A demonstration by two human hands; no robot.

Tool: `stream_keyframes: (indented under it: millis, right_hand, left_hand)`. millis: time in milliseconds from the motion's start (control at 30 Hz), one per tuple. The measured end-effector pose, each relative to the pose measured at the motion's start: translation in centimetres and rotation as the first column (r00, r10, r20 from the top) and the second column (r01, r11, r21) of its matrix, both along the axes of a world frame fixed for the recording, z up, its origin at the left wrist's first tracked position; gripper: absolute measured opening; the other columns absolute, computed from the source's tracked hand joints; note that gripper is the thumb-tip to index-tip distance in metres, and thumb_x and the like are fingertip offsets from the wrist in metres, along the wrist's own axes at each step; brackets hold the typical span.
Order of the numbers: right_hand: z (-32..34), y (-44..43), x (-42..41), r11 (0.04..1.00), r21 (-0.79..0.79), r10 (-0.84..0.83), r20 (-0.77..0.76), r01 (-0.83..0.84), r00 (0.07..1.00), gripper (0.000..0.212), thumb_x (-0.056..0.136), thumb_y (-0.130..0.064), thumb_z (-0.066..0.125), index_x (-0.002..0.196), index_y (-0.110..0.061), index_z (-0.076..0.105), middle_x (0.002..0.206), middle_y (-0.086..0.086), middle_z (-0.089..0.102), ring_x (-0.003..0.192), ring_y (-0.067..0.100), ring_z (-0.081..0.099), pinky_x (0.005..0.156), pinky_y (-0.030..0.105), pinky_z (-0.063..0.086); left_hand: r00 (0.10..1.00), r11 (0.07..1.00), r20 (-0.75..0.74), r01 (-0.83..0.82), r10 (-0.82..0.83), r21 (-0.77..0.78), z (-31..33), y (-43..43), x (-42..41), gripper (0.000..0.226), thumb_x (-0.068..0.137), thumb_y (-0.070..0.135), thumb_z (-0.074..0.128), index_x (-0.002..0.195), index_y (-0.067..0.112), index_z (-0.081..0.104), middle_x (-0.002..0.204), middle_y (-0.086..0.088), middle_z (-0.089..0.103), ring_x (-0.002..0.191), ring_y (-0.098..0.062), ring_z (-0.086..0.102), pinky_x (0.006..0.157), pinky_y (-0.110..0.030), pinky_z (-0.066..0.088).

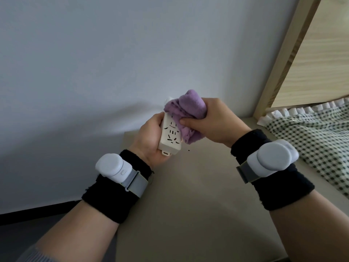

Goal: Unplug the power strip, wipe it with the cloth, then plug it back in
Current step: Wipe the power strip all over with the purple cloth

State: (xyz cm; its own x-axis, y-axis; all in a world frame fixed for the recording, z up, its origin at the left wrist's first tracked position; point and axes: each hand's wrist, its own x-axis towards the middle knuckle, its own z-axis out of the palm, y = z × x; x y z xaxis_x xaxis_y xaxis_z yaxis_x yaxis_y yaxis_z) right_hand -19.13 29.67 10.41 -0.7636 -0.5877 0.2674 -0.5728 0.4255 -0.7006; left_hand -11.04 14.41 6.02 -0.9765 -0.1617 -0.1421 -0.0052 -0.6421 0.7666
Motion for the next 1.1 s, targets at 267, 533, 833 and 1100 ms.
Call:
stream_keyframes:
  millis: [267, 533, 833, 1100]
  right_hand:
    - [-0.2, -0.3, 0.2, 1.0, -0.024, -0.016, -0.06, 0.015, 0.998, 0.028, 0.085, -0.028, 0.084, 0.094, -0.008, 0.067, 0.087, 0.005, 0.075, 0.073, 0.019, 0.062, 0.068, 0.037, 0.057]
    - [-0.5, -0.6, 0.2, 0.998, -0.055, -0.046, -0.076, 0.042, 0.996, 0.027, 0.083, -0.026, 0.085, 0.093, -0.008, 0.068, 0.085, 0.006, 0.076, 0.072, 0.02, 0.065, 0.069, 0.037, 0.06]
    - [-0.3, -1.3, 0.7, 0.989, -0.111, 0.093, -0.01, -0.093, 0.996, 0.029, 0.076, -0.023, 0.091, 0.09, -0.004, 0.073, 0.081, 0.018, 0.078, 0.077, 0.043, 0.074, 0.071, 0.055, 0.063]
    - [0.4, -0.9, 1.0, 0.993, -0.045, 0.102, -0.062, -0.105, 0.993, 0.024, 0.077, -0.022, 0.088, 0.081, -0.008, 0.069, 0.073, 0.012, 0.077, 0.067, 0.032, 0.076, 0.065, 0.046, 0.064]
  left_hand:
    - [1.0, 1.0, -0.002, 0.006, -0.006, -0.026, -0.1, -0.2, 0.0, 0.033, 0.103, 0.032, 0.04, 0.094, 0.012, 0.065, 0.085, -0.008, 0.062, 0.075, -0.02, 0.057, 0.074, -0.032, 0.044]
    - [1.0, 1.0, 0.0, -0.003, 0.003, -0.018, -0.1, 0.0, 0.0, 0.03, 0.102, 0.03, 0.041, 0.095, 0.012, 0.064, 0.089, -0.009, 0.06, 0.08, -0.021, 0.055, 0.081, -0.033, 0.041]
    - [0.998, 1.0, -0.059, 0.005, -0.006, -0.009, 0.0, 0.0, 0.2, 0.027, 0.096, 0.016, 0.042, 0.086, 0.012, 0.067, 0.083, -0.009, 0.058, 0.073, -0.019, 0.054, 0.075, -0.029, 0.038]
    - [0.999, 1.0, -0.035, 0.024, -0.024, -0.007, 0.0, 0.1, 0.3, 0.022, 0.096, 0.015, 0.042, 0.094, 0.008, 0.063, 0.086, -0.012, 0.058, 0.075, -0.022, 0.056, 0.077, -0.032, 0.041]
